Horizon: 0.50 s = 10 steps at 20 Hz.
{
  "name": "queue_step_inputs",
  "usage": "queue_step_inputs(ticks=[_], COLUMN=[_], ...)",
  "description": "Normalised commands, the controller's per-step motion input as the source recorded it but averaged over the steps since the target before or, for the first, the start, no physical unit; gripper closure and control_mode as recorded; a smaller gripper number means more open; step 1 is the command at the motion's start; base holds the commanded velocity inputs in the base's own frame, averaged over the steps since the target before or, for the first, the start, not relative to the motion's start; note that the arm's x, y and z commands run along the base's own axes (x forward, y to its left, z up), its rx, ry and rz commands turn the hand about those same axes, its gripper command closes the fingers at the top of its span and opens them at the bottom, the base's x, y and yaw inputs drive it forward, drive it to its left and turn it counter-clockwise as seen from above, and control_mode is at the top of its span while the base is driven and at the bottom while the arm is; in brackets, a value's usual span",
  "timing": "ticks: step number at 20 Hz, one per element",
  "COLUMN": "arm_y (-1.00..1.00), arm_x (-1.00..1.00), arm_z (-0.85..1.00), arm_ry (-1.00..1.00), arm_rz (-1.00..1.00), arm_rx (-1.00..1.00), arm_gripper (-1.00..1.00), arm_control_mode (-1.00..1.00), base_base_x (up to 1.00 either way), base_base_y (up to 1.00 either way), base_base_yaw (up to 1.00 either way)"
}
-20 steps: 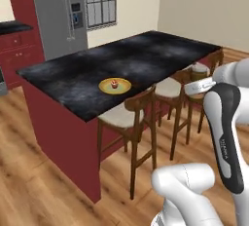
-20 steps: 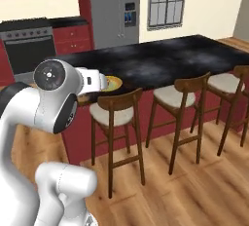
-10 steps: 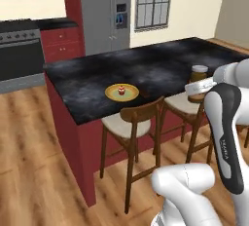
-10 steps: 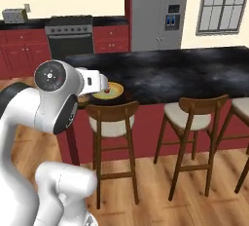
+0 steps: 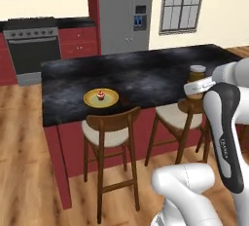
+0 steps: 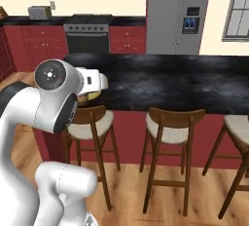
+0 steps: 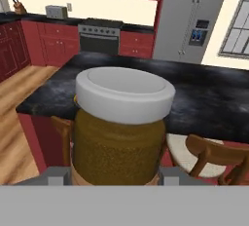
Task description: Take the cinnamon bottle from the cabinet and place it on the dining table, next to the plate with the cupcake. Then take the chocolate from the dining counter and place it on the cupcake plate.
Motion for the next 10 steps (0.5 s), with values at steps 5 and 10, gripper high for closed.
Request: queue_step_inputs(ticks=[5,10], arm_y=[0.0,0.0], arm_x=[0.0,0.0], arm_z=[0.0,0.0], arm_ry=[0.0,0.0], arm_rz=[0.0,0.0], arm_rx=[0.0,0.0], arm_gripper=[1.0,1.0], arm_control_mode=[1.0,1.0], base_base_x=[0.55,0.64], base_base_y=[-0.53,-0.55], base_base_yaw=[0.31,0.4])
